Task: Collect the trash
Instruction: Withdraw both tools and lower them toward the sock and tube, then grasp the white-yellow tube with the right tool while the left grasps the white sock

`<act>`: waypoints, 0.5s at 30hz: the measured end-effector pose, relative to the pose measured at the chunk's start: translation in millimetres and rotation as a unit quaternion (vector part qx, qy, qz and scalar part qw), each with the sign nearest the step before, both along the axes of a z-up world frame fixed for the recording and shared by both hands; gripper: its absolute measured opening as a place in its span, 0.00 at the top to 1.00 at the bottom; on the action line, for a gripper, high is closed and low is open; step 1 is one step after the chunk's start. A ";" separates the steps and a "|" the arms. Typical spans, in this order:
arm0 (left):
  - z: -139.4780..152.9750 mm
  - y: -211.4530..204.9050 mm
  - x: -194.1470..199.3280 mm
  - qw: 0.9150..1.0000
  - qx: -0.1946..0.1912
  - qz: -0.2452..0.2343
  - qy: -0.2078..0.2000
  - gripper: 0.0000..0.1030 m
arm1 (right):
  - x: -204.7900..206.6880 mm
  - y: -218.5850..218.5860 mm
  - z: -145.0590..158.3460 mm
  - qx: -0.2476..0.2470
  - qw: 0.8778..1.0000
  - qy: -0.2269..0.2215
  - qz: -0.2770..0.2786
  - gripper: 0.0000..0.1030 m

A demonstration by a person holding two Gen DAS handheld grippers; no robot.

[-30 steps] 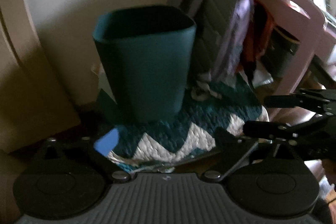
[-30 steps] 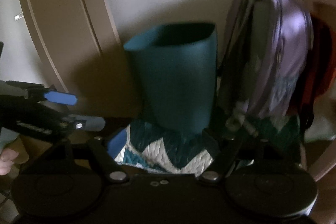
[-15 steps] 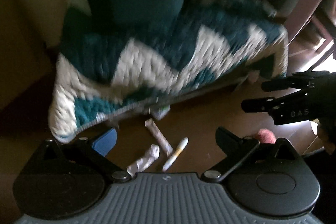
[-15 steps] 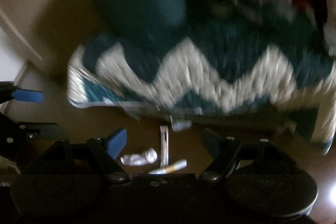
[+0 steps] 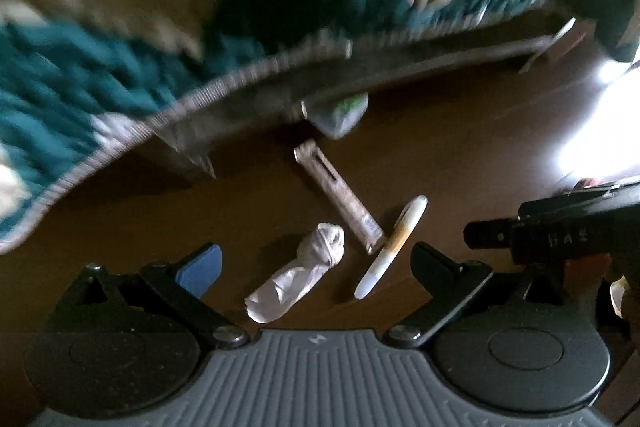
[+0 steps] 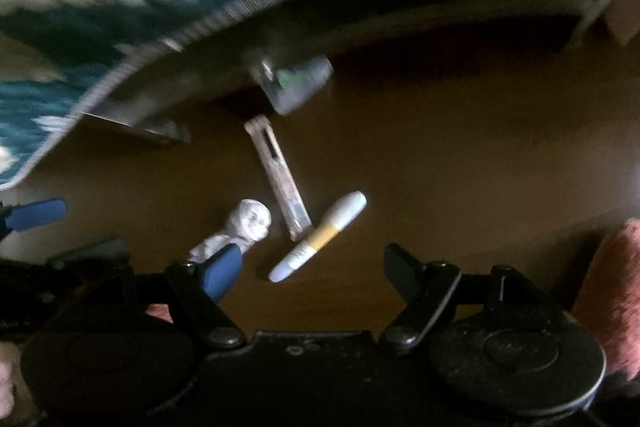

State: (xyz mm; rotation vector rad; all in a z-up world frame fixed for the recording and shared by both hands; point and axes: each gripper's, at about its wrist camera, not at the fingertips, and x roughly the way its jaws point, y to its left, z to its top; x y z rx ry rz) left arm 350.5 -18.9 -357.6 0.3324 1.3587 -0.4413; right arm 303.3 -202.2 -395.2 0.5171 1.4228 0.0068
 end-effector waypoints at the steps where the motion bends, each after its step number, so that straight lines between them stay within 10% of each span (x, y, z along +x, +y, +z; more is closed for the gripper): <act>1: -14.4 0.3 0.2 1.000 0.003 -0.004 0.007 0.02 | 1.1 0.0 -13.5 0.002 1.000 0.015 -0.010 0.25; 15: -149.1 6.1 12.9 0.997 0.013 0.028 0.069 0.02 | 32.7 2.7 -111.6 0.039 0.985 0.102 -0.133 0.28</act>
